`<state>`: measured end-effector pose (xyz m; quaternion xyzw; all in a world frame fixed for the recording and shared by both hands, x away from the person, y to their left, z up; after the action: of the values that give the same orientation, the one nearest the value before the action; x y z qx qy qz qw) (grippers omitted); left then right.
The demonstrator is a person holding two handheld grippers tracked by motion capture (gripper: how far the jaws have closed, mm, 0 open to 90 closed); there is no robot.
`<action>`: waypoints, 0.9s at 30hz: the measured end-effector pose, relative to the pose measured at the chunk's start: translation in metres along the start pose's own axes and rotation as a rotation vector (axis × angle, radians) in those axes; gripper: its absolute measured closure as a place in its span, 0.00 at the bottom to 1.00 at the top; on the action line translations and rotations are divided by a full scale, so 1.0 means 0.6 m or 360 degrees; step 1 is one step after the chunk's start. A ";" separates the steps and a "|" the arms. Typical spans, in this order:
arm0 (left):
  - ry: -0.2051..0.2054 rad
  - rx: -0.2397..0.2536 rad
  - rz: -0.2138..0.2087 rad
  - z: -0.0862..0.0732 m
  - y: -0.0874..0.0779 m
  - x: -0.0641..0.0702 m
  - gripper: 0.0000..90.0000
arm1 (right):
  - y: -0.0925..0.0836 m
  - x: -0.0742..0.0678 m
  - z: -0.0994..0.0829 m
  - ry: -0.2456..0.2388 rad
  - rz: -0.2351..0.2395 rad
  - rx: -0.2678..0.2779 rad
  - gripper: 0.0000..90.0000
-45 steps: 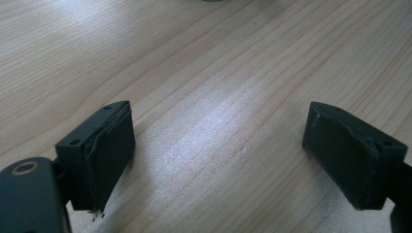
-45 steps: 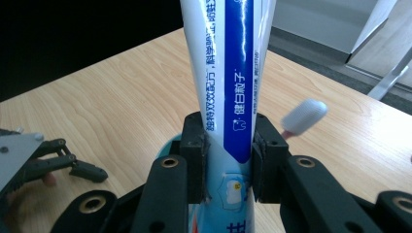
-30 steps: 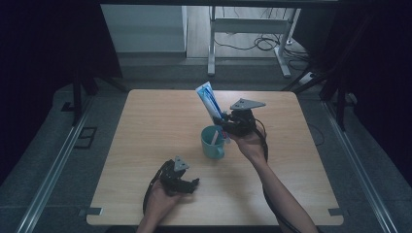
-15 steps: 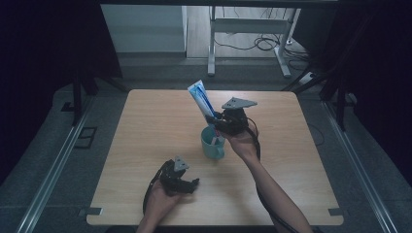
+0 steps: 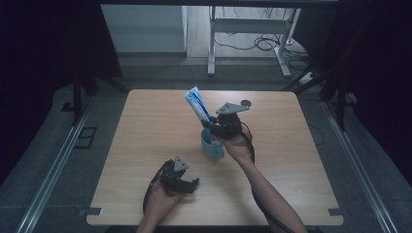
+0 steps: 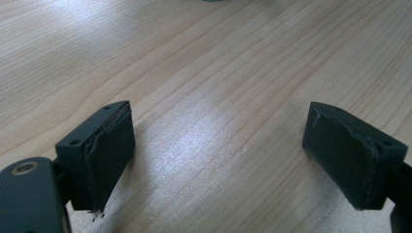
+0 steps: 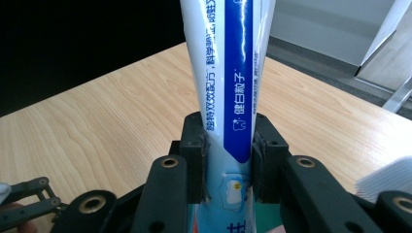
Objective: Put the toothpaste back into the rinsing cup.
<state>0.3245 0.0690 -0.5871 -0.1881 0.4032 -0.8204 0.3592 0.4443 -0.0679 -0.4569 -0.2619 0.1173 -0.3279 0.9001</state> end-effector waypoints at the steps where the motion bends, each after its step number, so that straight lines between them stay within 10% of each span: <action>1: -0.0002 0.0000 0.0000 0.000 0.000 0.000 0.13 | 0.002 0.000 -0.002 0.0005 0.0001 -0.0003 0.79; 27: -0.0006 0.0002 -0.0003 0.000 0.000 0.001 0.13 | 0.029 0.006 -0.045 0.0065 0.0035 -0.0052 0.77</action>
<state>0.3243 0.0687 -0.5872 -0.1898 0.4018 -0.8206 0.3594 0.4461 -0.0697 -0.4889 -0.2685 0.1438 -0.3212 0.8967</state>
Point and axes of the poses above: each handheld gripper's, and its own axes: y roughly forward along the jaws, z roughly out of its top, x roughly to its right, the point moved 6 cm from there along y, roughly forward along the jaws, and after that the axes turned 6 degrees about -x, right-handed, at the moved point
